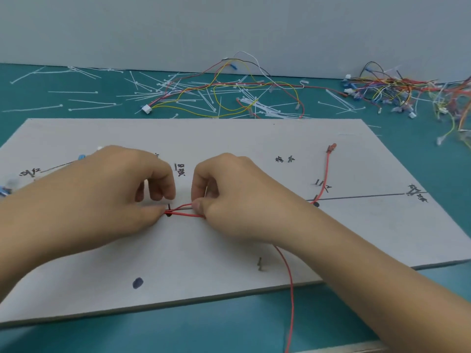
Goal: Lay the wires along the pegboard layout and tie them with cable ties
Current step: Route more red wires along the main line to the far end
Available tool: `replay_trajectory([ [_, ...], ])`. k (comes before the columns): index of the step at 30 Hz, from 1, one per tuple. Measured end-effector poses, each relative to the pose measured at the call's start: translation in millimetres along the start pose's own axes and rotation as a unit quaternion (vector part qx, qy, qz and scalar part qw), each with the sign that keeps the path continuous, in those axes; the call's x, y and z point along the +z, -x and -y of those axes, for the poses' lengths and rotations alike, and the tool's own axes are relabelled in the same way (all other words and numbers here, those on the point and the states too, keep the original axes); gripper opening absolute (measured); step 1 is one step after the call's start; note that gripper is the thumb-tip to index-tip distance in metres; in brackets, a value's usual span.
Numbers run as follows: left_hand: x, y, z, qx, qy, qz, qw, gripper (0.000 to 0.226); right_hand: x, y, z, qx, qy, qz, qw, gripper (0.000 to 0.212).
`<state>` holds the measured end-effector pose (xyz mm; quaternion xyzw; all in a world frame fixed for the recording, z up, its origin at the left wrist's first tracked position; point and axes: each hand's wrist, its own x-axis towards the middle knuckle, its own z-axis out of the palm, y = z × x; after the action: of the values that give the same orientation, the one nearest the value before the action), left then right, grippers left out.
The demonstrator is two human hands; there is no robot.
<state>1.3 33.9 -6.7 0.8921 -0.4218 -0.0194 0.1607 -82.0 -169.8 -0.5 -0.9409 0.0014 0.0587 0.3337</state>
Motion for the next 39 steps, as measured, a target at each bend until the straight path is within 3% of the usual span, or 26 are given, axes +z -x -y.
replay_trajectory([
  [8, -7, -21, -14, -0.015, 0.0, 0.084, 0.996, 0.022, -5, 2, -1, 0.019, -0.035, 0.002, 0.999, 0.018],
  [15, -8, -35, -13, -0.037, 0.027, 0.141, 0.989, 0.025, -16, -5, -2, 0.02, 0.016, 0.037, 0.999, 0.014],
  [25, 3, -25, -6, -0.031, 0.138, 0.1, 0.985, 0.03, -10, 11, -11, -0.047, 0.036, 0.016, 0.998, 0.013],
  [32, 2, -24, -8, -0.054, 0.178, 0.105, 0.977, 0.032, -19, 11, -13, -0.037, 0.016, 0.026, 0.999, 0.026],
  [39, 0, -21, -7, -0.061, 0.182, 0.101, 0.976, 0.035, -22, 9, -17, -0.013, -0.019, 0.015, 1.0, 0.012],
])
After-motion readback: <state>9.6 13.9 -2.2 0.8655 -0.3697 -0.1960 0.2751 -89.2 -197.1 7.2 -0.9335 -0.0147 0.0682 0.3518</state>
